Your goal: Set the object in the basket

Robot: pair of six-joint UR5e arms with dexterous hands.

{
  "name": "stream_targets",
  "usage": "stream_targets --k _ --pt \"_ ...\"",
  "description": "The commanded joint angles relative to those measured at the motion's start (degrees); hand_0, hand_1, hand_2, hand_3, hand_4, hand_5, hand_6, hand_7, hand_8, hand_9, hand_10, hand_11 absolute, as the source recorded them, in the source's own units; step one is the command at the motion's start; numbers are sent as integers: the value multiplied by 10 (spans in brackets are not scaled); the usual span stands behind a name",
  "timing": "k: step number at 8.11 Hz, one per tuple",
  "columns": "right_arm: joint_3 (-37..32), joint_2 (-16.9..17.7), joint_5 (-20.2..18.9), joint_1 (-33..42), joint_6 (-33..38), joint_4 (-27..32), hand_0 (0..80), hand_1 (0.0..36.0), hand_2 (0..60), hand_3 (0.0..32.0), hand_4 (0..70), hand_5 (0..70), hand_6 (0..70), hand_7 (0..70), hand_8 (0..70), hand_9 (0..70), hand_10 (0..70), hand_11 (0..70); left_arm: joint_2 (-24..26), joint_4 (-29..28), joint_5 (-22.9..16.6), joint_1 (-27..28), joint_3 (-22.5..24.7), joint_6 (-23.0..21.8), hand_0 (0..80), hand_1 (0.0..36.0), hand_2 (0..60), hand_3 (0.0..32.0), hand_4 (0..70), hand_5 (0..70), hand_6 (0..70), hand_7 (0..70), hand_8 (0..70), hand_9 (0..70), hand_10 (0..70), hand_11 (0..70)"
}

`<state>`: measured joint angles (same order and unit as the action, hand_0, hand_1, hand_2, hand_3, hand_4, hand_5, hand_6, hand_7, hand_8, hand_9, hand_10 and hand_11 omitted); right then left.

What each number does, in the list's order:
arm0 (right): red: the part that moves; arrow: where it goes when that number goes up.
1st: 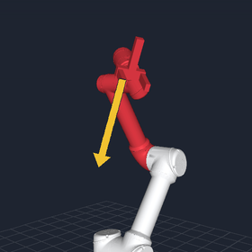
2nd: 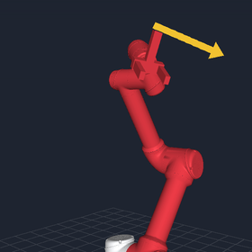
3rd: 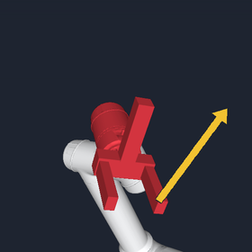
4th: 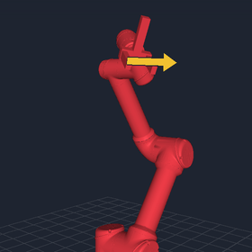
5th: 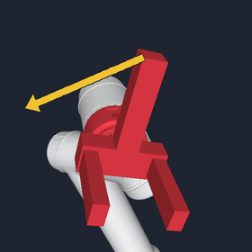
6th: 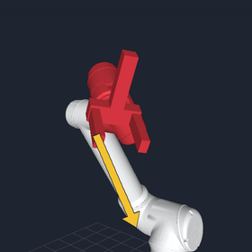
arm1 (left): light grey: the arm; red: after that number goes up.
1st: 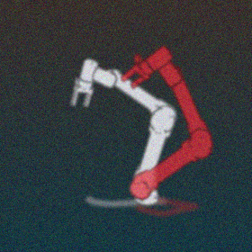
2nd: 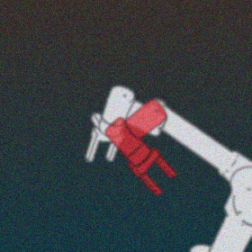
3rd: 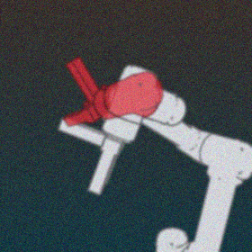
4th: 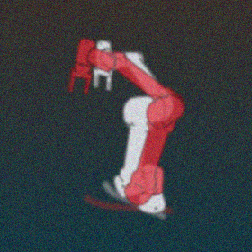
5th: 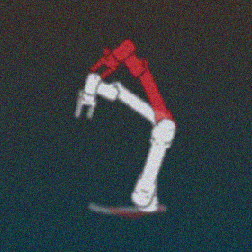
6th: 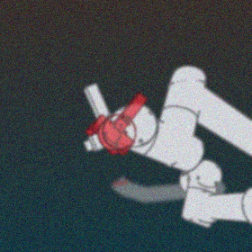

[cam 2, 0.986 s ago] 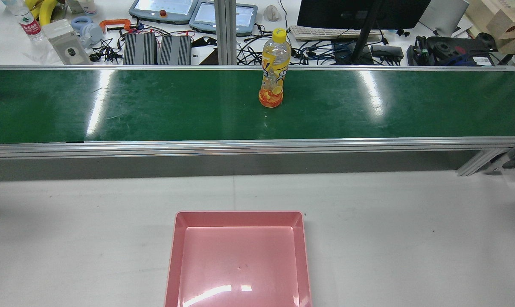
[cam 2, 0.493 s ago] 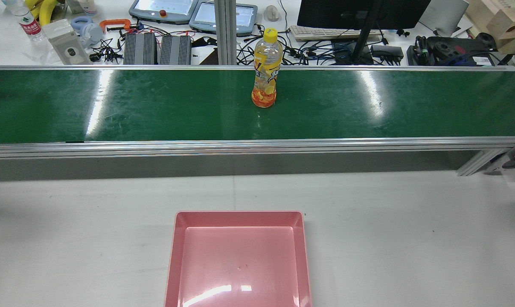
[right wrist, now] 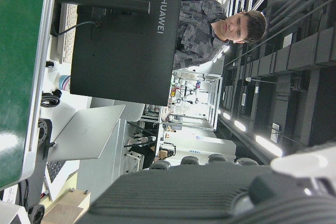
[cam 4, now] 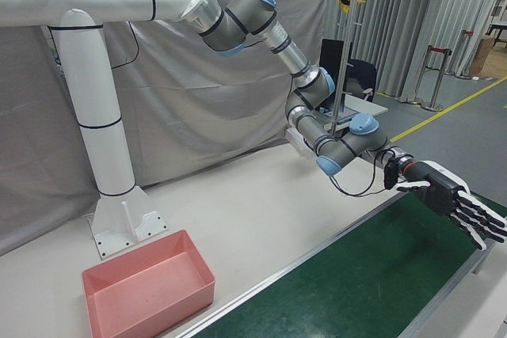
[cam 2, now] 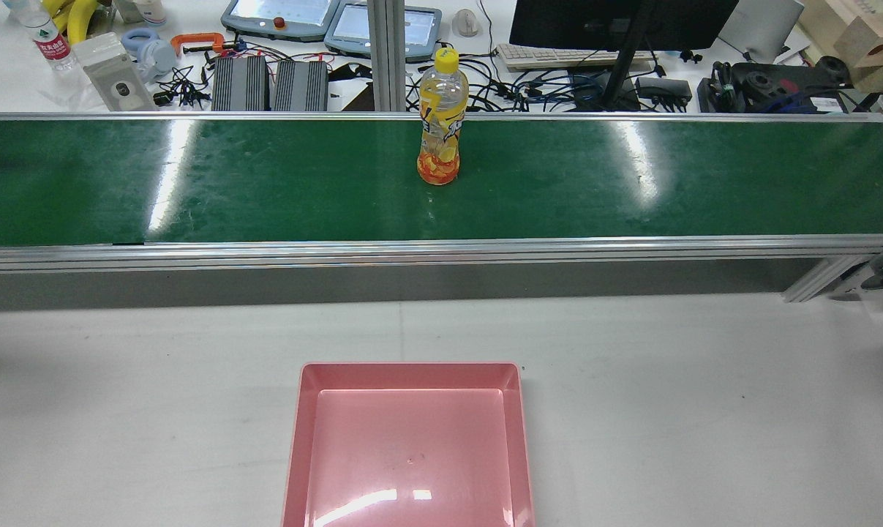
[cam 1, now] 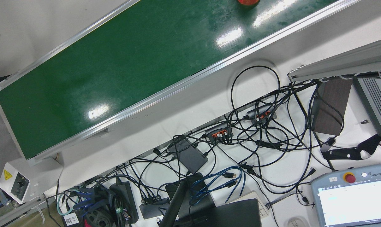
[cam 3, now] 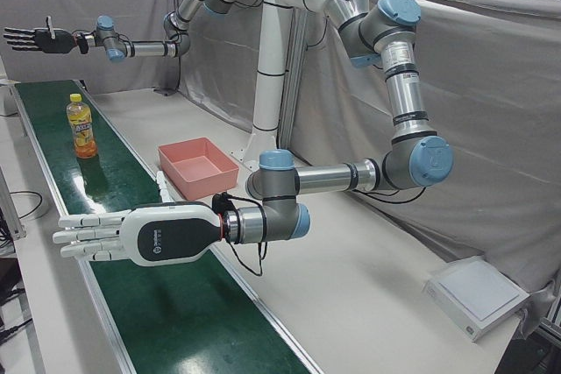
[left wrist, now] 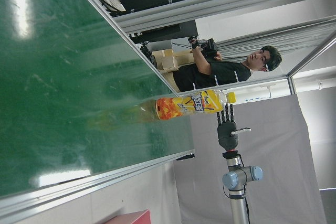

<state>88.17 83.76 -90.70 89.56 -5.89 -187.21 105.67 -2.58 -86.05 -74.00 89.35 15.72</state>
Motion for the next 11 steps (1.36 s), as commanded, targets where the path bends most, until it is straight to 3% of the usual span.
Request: stream_targets --k 1,5,8,11 --pt "1 0 0 0 0 0 0 0 0 0 0 0 0 0 0 0 0 0 0 0 0 0 0 1 470 123 25 0 3 63 0 0 0 0 62 107" --pt "0 0 0 0 0 0 0 0 0 0 0 0 0 0 0 0 0 0 30 6 0 17 10 29 477 135 42 0 10 68 0 0 0 7 77 130" --pt "1 -1 0 0 0 0 0 0 0 0 0 0 0 0 0 0 0 0 63 28 2 57 10 30 482 131 7 0 6 63 0 0 0 5 81 137" --pt "1 0 0 0 0 0 0 0 0 0 0 0 0 0 0 0 0 0 63 39 3 60 11 40 490 134 0 0 9 60 0 0 0 11 87 146"
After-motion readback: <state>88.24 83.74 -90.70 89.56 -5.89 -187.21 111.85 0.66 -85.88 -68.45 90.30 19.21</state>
